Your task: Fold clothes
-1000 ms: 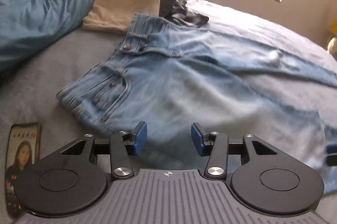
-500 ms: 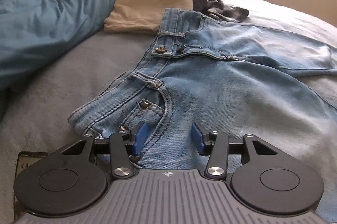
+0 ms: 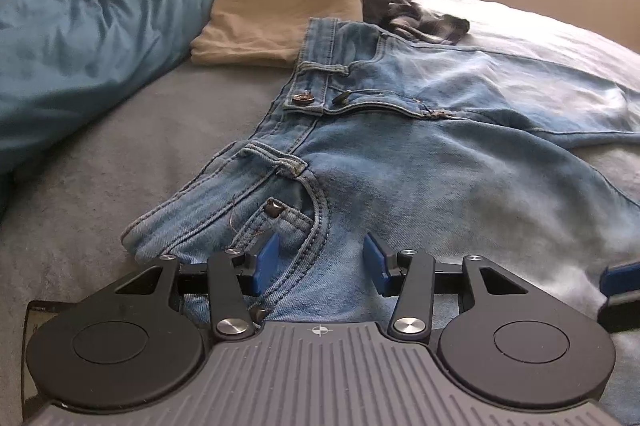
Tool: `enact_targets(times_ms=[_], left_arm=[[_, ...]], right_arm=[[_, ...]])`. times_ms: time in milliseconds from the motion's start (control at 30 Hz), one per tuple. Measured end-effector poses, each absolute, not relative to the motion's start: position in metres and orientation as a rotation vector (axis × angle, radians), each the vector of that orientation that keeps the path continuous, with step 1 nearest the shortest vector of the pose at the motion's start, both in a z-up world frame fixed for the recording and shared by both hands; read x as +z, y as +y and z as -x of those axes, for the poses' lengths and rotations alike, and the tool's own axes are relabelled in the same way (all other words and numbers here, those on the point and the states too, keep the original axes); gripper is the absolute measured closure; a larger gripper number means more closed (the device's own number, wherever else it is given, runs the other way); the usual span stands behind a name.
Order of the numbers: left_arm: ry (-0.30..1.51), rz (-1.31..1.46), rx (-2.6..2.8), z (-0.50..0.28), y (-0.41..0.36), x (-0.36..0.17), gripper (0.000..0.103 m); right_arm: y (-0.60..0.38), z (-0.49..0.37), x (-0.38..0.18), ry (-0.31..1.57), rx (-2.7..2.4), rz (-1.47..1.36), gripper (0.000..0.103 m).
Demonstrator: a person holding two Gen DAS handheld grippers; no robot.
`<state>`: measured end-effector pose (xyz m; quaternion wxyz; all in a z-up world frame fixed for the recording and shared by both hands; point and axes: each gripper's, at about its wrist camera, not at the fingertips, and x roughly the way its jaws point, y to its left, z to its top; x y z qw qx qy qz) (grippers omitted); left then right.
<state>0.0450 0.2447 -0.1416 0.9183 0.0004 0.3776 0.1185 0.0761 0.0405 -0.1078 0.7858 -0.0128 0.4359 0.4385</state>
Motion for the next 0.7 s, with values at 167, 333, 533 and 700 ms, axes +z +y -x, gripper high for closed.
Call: enact_targets(times_ms=[167, 333, 533, 700], left_arm=[[0.786, 0.036, 0.244, -0.045, 0.249, -0.136, 0.056], [0.792, 0.093, 0.267, -0.028, 0.26, -0.123, 0.056], [0.801, 0.145, 0.29, -0.003, 0.27, -0.111, 0.056], [0.821, 0.176, 0.269, 0.021, 0.269, -0.111, 0.056]], right_arm=[[0.06, -0.072, -0.126, 1.001, 0.928, 0.123, 0.078], [0.054, -0.048, -0.106, 0.952, 1.023, 0.128, 0.072], [0.067, 0.009, -0.114, 0.83, 1.086, 0.434, 0.067], [0.08, 0.029, -0.125, 0.763, 1.044, 0.616, 0.069]])
